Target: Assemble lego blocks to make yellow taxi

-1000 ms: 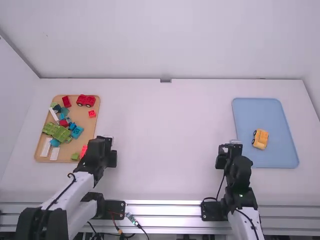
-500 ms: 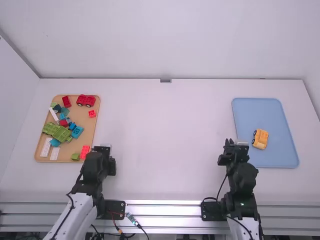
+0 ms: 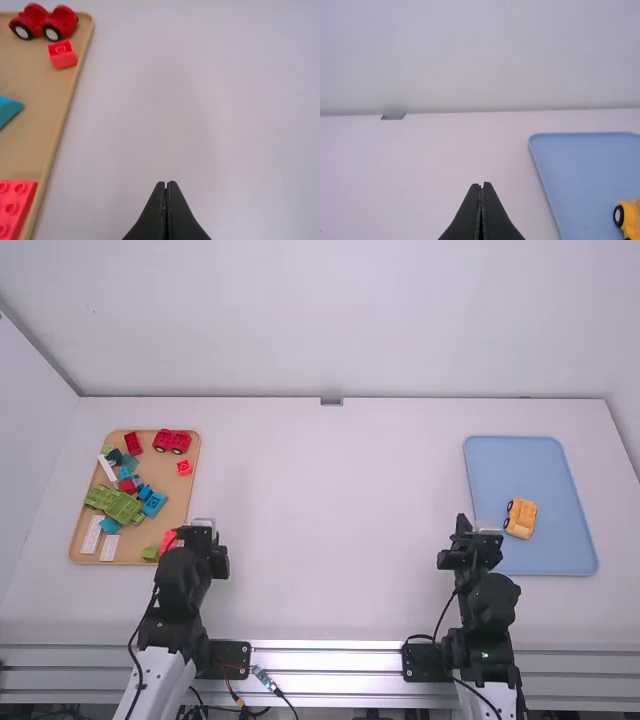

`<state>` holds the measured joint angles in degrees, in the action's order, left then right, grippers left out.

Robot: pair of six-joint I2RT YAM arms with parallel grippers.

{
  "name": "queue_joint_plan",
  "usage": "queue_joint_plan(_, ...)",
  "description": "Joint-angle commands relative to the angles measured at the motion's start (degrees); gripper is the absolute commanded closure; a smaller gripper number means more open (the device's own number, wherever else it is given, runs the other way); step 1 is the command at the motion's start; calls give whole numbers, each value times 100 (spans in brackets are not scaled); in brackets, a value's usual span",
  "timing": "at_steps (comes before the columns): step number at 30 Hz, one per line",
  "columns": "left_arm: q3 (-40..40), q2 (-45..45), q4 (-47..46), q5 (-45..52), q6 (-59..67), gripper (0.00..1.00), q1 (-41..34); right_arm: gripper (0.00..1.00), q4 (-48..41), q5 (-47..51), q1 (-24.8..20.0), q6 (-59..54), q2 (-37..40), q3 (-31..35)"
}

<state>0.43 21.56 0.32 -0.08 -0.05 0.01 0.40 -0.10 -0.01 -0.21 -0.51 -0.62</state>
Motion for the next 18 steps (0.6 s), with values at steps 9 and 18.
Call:
queue_joint_plan(9, -43, -918, -32, 8, 5, 100, -1, 100, -40, 10, 1, 21, 51, 62)
queue_joint_plan(18, -43, -1573, -32, 8, 5, 100, -1, 100, -40, 10, 1, 21, 51, 62)
